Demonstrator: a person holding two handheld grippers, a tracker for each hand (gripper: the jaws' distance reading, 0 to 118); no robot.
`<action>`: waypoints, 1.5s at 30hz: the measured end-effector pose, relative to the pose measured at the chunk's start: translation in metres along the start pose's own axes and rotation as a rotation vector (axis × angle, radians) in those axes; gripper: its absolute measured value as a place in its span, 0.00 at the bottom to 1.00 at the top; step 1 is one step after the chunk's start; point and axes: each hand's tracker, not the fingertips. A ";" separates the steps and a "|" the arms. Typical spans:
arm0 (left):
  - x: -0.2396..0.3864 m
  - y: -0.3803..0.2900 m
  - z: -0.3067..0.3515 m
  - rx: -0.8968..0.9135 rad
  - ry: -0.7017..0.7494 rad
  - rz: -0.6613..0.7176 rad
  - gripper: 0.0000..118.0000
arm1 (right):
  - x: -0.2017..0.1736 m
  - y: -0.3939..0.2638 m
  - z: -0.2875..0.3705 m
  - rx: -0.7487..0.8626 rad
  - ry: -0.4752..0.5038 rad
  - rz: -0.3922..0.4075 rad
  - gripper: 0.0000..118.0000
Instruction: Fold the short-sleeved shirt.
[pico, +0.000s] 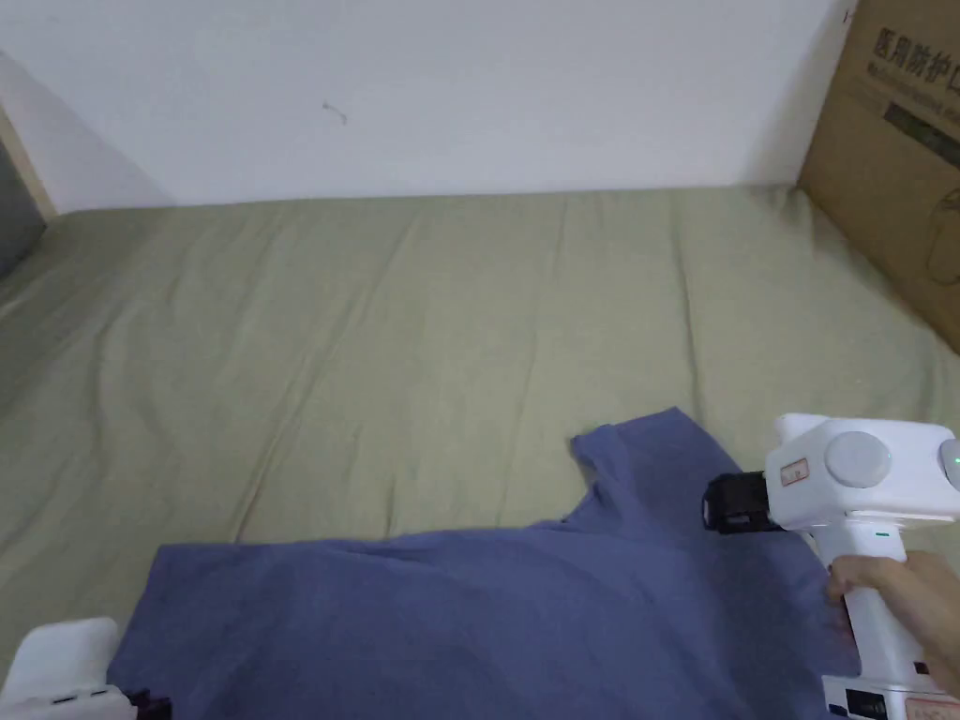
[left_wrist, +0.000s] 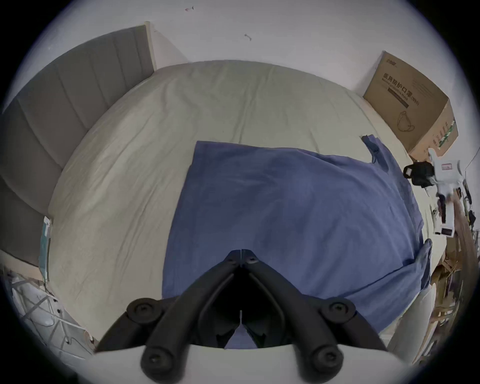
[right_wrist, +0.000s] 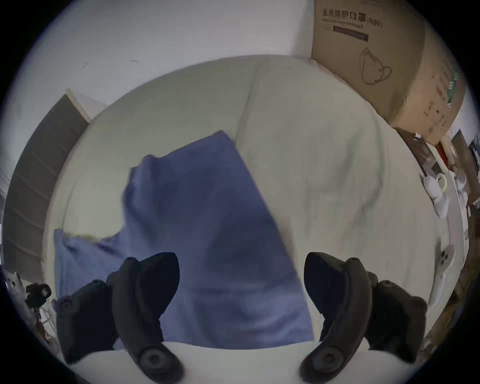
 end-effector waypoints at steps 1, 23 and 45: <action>-0.001 0.001 -0.004 -0.006 0.005 0.009 0.00 | 0.004 0.001 -0.006 -0.002 0.001 0.007 0.85; -0.018 0.026 -0.016 -0.002 0.025 0.047 0.00 | -0.007 -0.003 0.014 0.032 0.009 0.056 0.01; -0.027 0.133 -0.098 -0.040 0.083 0.050 0.02 | -0.009 -0.002 0.017 0.017 0.033 0.058 0.01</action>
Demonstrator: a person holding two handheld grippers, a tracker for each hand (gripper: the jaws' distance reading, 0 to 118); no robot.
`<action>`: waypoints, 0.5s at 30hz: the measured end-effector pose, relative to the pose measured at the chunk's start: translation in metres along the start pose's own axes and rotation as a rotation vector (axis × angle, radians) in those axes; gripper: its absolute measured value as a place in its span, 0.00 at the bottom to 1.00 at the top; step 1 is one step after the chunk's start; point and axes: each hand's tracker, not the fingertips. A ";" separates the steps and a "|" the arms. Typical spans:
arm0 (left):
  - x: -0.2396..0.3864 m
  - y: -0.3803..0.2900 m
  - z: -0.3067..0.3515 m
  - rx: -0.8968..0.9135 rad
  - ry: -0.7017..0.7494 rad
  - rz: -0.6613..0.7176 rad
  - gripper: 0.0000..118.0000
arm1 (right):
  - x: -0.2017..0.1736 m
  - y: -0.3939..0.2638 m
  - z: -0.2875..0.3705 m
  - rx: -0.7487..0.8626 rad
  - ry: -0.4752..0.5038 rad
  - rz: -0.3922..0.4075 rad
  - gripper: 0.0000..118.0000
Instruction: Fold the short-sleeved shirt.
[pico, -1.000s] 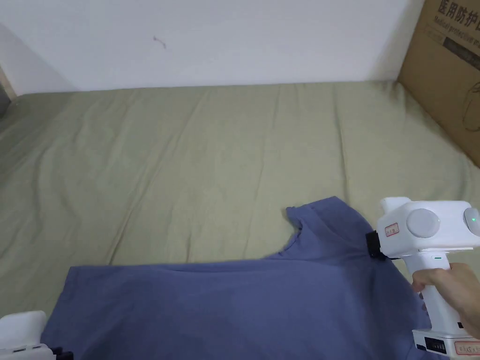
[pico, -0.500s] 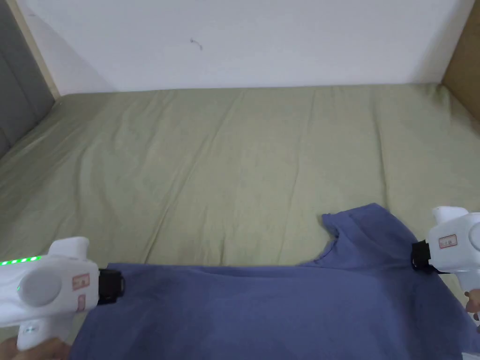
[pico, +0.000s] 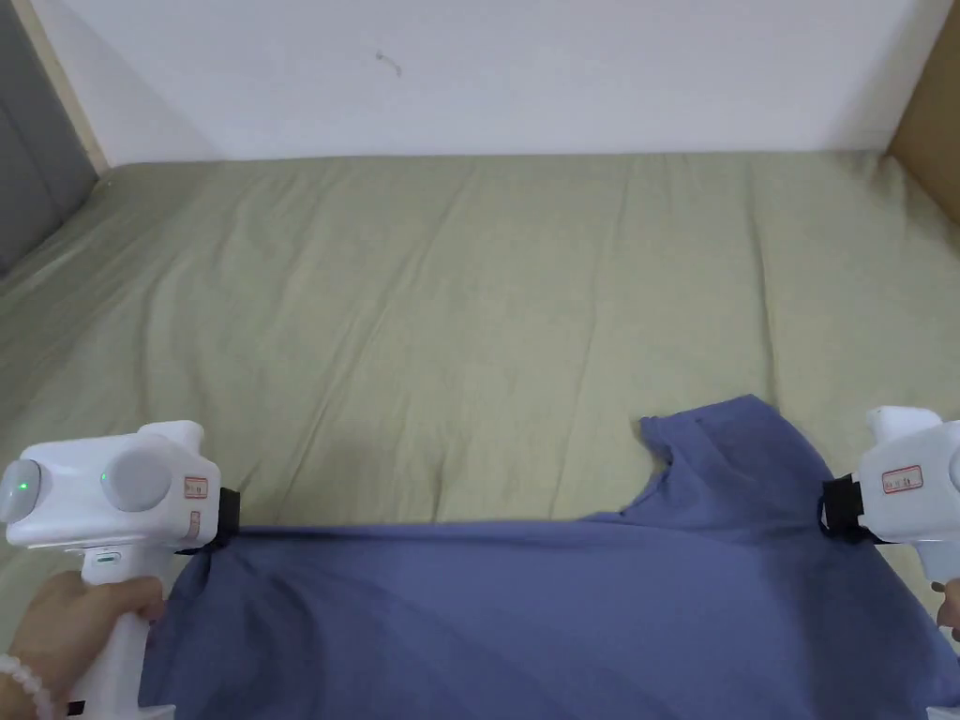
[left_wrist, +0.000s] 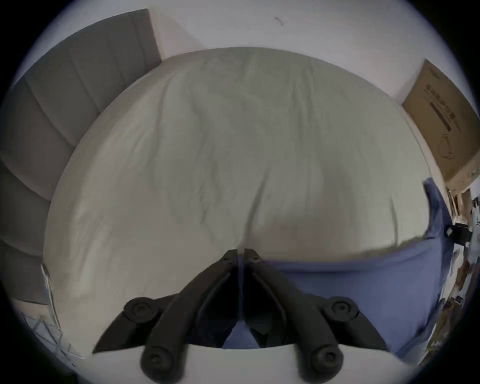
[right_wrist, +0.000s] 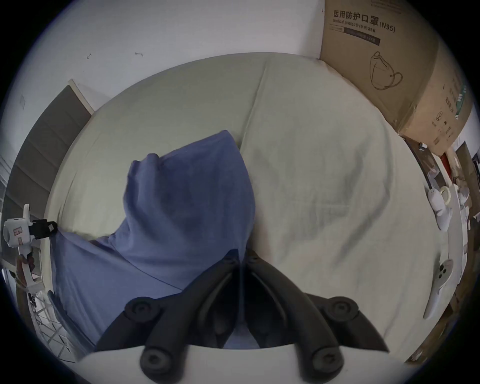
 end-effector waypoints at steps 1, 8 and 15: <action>0.000 0.002 0.006 0.002 -0.005 0.008 0.02 | 0.000 0.000 0.006 0.014 -0.001 -0.006 0.01; -0.010 -0.011 0.068 0.075 -0.062 0.006 0.02 | 0.006 -0.010 0.062 0.066 0.020 0.013 0.01; -0.036 -0.084 0.148 0.131 -0.112 -0.022 0.02 | 0.022 -0.077 0.138 0.097 0.066 0.017 0.01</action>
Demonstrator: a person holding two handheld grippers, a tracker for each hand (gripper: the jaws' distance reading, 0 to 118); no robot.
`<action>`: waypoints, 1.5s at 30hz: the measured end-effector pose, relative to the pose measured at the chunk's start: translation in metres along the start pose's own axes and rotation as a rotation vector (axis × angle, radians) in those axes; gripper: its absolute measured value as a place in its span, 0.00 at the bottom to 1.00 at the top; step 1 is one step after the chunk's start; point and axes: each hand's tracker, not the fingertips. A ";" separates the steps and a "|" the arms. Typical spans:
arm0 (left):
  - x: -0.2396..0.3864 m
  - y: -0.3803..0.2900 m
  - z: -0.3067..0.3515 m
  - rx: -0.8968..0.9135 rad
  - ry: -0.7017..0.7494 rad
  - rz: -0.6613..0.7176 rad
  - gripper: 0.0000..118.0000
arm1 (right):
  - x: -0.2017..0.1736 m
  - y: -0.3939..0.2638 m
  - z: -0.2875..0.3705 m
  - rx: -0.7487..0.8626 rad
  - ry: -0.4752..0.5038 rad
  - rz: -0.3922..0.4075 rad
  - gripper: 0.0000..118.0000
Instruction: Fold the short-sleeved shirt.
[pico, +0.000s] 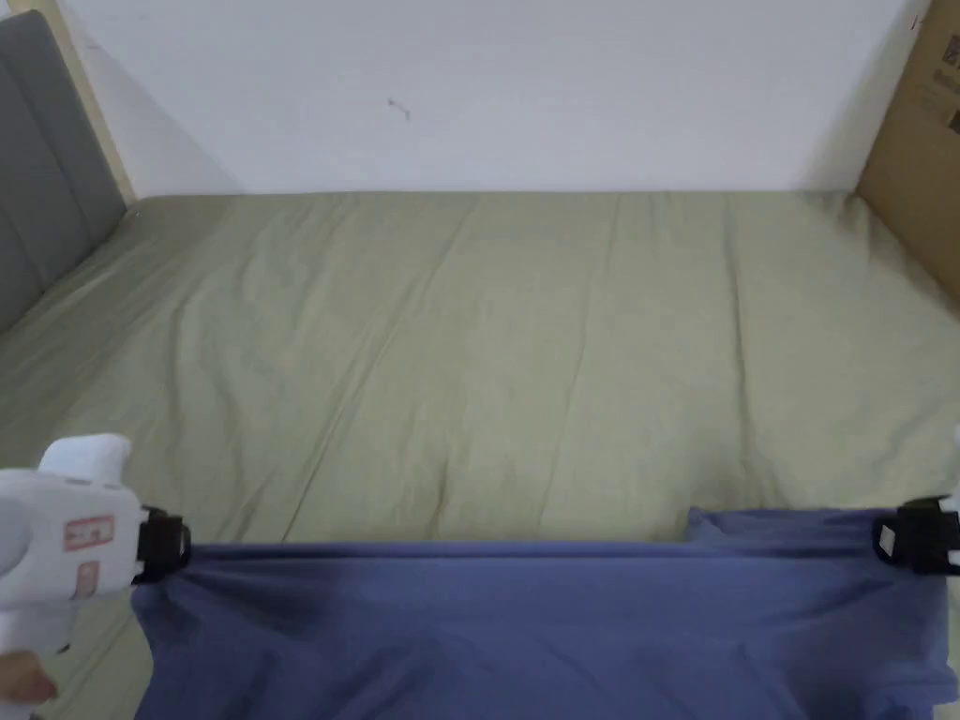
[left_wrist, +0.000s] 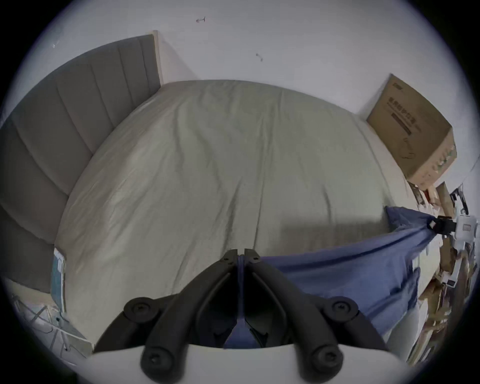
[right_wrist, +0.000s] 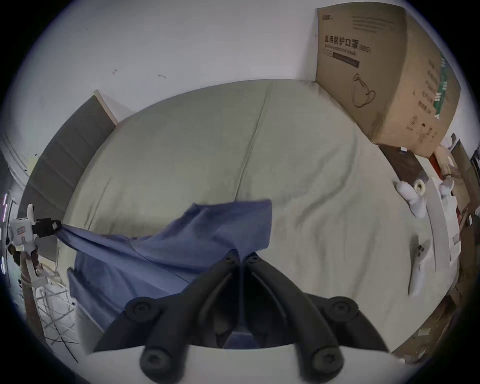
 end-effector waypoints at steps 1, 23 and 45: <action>-0.002 -0.014 0.011 -0.001 -0.007 0.004 0.02 | 0.000 -0.015 0.011 0.000 0.000 -0.002 0.01; -0.013 -0.153 0.045 -0.060 0.056 0.043 0.89 | -0.023 -0.188 0.066 -0.062 -0.072 -0.089 0.70; -0.077 -0.178 0.030 -0.027 -0.249 0.479 0.98 | -0.198 -0.168 0.001 -0.006 0.205 0.046 0.00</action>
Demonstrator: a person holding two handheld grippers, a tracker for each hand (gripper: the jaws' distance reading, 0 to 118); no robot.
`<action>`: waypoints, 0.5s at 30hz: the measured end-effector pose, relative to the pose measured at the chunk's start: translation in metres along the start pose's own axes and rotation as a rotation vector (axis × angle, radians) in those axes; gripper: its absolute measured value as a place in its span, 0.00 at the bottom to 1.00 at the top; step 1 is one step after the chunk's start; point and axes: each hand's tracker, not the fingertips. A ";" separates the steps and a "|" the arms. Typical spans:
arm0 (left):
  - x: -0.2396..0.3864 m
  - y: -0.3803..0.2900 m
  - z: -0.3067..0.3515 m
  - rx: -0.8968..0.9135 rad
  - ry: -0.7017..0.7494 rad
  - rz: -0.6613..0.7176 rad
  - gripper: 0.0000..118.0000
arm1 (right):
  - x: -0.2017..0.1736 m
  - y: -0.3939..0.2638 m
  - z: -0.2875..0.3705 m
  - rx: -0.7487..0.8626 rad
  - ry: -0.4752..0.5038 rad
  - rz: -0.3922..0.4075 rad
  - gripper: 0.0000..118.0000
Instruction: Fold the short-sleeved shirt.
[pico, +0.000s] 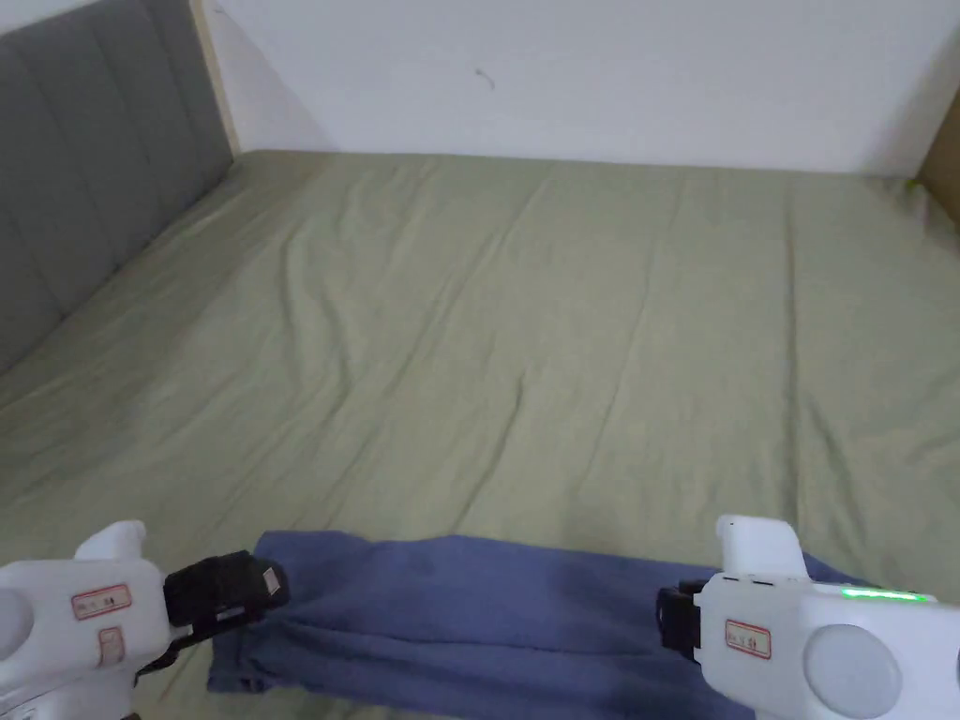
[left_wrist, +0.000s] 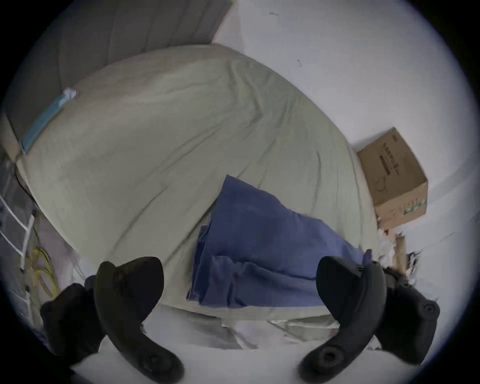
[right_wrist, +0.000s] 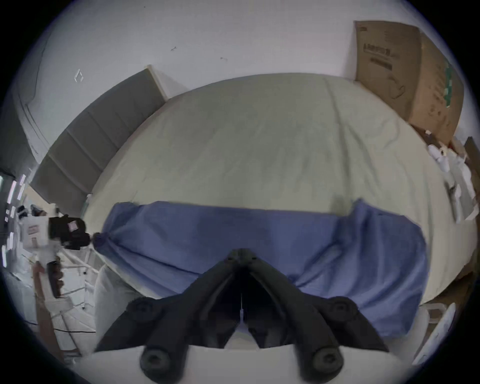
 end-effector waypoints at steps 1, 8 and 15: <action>-0.006 0.001 -0.006 -0.025 -0.023 0.033 0.98 | -0.001 -0.001 -0.002 -0.011 0.021 -0.011 0.00; -0.029 -0.010 -0.036 -0.068 -0.131 0.203 0.96 | -0.010 -0.015 -0.008 -0.064 -0.002 0.014 0.00; -0.031 -0.008 -0.029 -0.106 -0.028 0.157 0.12 | 0.012 -0.027 -0.002 -0.075 0.003 -0.091 0.00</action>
